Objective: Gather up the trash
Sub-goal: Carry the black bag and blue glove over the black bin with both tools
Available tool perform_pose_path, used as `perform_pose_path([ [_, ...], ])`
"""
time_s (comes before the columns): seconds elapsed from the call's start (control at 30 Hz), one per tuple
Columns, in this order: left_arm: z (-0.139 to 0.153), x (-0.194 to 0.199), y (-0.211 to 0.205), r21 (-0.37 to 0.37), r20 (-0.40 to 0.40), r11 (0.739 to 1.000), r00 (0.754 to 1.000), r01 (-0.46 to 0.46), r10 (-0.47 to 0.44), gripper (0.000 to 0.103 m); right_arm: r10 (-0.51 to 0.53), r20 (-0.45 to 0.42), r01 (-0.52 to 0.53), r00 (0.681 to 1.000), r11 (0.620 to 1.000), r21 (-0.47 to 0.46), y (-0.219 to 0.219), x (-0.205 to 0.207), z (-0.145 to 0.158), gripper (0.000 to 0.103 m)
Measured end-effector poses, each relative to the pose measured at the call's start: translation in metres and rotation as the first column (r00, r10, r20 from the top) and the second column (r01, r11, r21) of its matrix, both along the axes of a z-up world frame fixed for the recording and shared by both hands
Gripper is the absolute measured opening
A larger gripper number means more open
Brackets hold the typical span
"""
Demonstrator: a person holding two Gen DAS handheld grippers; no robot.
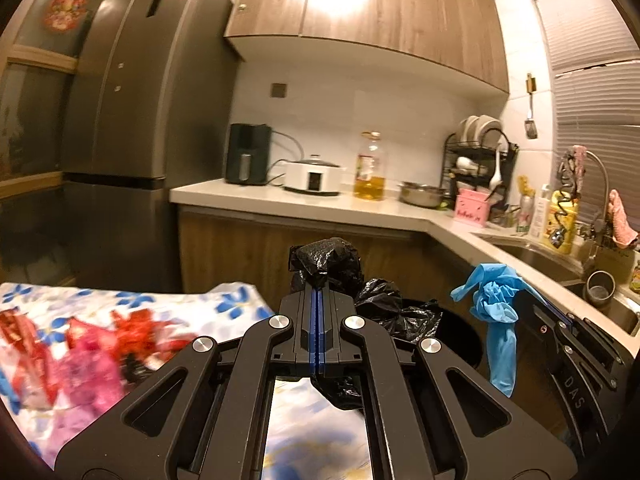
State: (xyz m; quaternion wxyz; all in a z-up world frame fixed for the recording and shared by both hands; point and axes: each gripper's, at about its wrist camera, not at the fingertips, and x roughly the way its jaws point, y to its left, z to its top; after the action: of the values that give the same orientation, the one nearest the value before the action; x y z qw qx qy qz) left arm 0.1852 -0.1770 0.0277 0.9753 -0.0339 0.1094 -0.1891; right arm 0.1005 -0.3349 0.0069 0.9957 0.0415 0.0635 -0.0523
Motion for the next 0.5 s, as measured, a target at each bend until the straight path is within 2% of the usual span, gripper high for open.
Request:
perform_pose_path([
  [0.2, -0.003, 0.016, -0.048, 0.026, 0.021, 0.999, 0.999, 0.042, -0.042, 0.0, -0.037, 0.008, 0.037, 0.999, 0.998, 0.045, -0.034, 0.008, -0.004, 0.003],
  [0.5, -0.017, 0.036, -0.087, 0.037, 0.005, 0.996, 0.996, 0.085, -0.085, 0.0, -0.037, 0.001, 0.037, 0.999, 0.996, 0.08, -0.06, 0.026, -0.007, 0.003],
])
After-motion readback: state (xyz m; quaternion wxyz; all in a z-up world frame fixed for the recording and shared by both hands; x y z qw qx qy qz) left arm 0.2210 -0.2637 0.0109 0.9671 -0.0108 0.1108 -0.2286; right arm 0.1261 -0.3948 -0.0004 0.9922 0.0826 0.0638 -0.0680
